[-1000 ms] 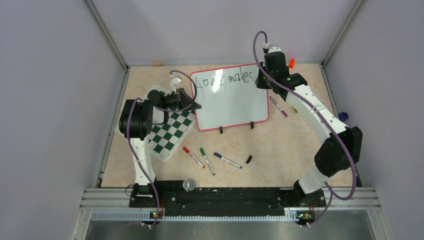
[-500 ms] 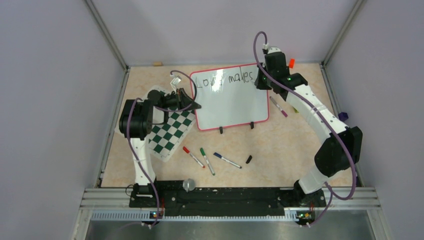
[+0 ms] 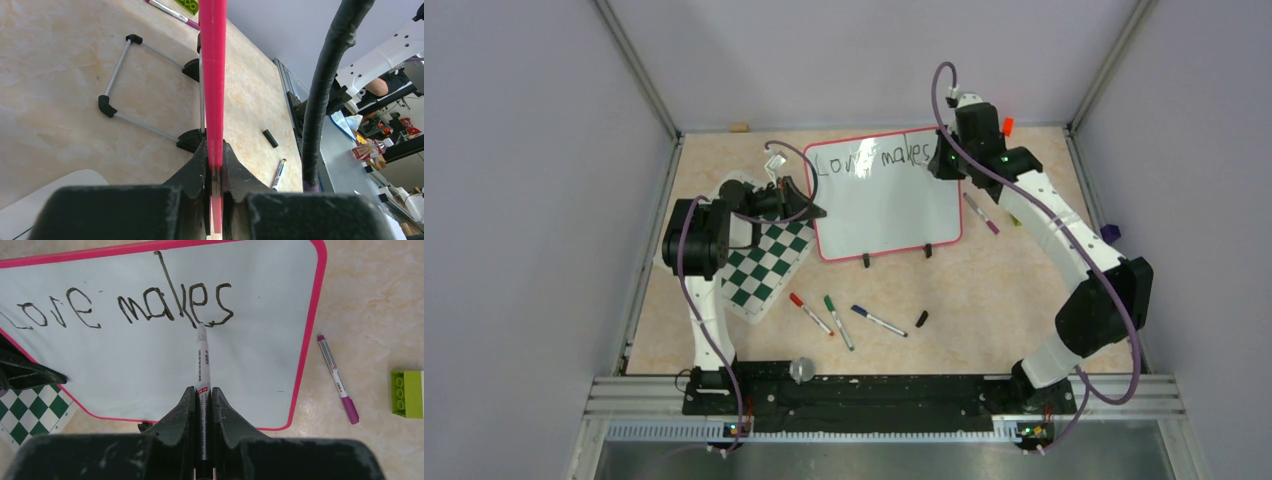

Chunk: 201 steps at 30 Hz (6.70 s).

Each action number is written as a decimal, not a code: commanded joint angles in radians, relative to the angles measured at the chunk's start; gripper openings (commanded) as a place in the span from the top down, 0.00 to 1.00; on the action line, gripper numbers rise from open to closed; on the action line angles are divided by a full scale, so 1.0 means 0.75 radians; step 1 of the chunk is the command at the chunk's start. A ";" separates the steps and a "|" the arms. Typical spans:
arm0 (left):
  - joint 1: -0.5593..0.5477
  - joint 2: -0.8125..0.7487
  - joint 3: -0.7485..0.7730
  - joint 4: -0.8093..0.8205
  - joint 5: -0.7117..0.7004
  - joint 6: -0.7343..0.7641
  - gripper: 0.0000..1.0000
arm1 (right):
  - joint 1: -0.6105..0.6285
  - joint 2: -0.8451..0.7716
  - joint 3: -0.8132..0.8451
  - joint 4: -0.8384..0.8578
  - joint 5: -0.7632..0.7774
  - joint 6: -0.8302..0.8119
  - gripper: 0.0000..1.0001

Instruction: Write a sentence on the whiteboard

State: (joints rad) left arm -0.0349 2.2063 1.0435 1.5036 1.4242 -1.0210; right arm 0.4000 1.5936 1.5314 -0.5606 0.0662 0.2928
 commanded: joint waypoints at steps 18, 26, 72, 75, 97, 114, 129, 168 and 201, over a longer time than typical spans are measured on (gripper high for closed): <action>-0.003 0.035 0.048 0.155 -0.044 0.008 1.00 | 0.550 0.020 -0.017 0.200 0.276 -0.247 1.00; -0.002 0.008 -0.008 0.155 -0.055 0.056 1.00 | 0.705 0.161 0.055 0.248 0.384 -0.270 1.00; 0.027 -0.049 -0.078 0.153 -0.049 0.115 0.98 | 0.729 0.384 0.250 0.174 0.594 -0.289 1.00; 0.026 -0.050 -0.080 0.154 -0.050 0.118 1.00 | 0.727 0.368 0.227 0.166 0.587 -0.281 1.00; 0.026 -0.044 -0.078 0.153 -0.052 0.112 1.00 | 0.723 0.282 0.133 0.106 0.496 -0.212 1.00; 0.022 -0.045 -0.077 0.154 -0.052 0.112 1.00 | 0.682 0.271 0.243 0.112 0.462 -0.221 1.00; 0.022 -0.046 -0.076 0.153 -0.048 0.114 1.00 | 0.648 0.311 0.279 0.121 0.468 -0.238 1.00; 0.018 -0.043 -0.067 0.153 -0.042 0.112 1.00 | 0.647 0.273 0.208 0.130 0.458 -0.213 1.00; 0.015 -0.046 -0.072 0.154 -0.039 0.116 1.00 | 0.646 0.319 0.252 0.101 0.439 -0.213 1.00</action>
State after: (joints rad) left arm -0.0208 2.2089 0.9966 1.5150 1.3682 -1.0000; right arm 0.8890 1.8450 1.6768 -0.4927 0.4198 0.1272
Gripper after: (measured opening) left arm 0.080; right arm 0.087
